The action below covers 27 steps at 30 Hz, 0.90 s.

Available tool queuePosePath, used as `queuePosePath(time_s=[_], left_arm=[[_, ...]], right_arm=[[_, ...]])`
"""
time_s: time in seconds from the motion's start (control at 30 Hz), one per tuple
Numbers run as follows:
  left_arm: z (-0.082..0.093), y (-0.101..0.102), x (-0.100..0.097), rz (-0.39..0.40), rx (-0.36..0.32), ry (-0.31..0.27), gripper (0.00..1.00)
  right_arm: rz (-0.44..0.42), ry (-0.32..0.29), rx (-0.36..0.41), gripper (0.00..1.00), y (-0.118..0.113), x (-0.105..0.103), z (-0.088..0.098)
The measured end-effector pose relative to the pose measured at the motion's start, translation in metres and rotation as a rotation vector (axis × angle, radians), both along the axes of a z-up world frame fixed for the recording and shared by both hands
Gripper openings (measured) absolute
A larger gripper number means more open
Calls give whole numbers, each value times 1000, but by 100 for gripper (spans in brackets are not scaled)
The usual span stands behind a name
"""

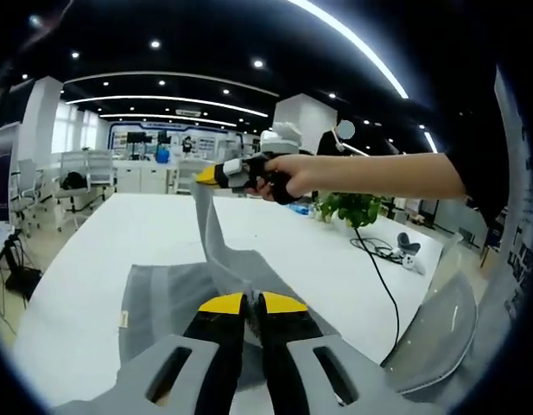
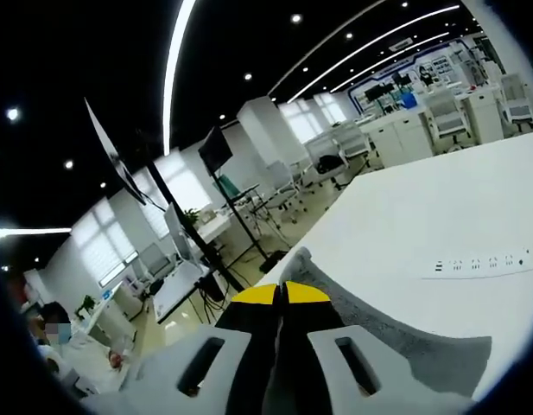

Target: Fold the towel on the table until its edges align and the towel forms a compact rectangular stack.

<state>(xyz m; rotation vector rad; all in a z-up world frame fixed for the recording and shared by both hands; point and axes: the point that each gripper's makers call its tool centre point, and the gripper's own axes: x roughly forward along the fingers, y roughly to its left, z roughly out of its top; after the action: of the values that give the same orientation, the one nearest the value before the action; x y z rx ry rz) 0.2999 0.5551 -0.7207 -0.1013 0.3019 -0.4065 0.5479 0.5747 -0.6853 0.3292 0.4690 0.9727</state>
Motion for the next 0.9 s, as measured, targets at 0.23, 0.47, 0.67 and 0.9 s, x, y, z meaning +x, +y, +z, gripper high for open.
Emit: queuePosePath(time_s=[0.23, 0.47, 0.67, 0.9], left_arm=[[-9, 18, -6, 35, 2, 17, 6], [-17, 36, -9, 73, 3, 35, 6], [-28, 50, -12, 105, 1, 58, 6], [-44, 63, -15, 144, -15, 81, 6]], right_arm=[[23, 22, 12, 0, 20, -4, -8], [32, 36, 17, 0, 35, -5, -14], [42, 50, 4, 0, 48, -7, -26], [52, 65, -11, 0, 64, -11, -42]])
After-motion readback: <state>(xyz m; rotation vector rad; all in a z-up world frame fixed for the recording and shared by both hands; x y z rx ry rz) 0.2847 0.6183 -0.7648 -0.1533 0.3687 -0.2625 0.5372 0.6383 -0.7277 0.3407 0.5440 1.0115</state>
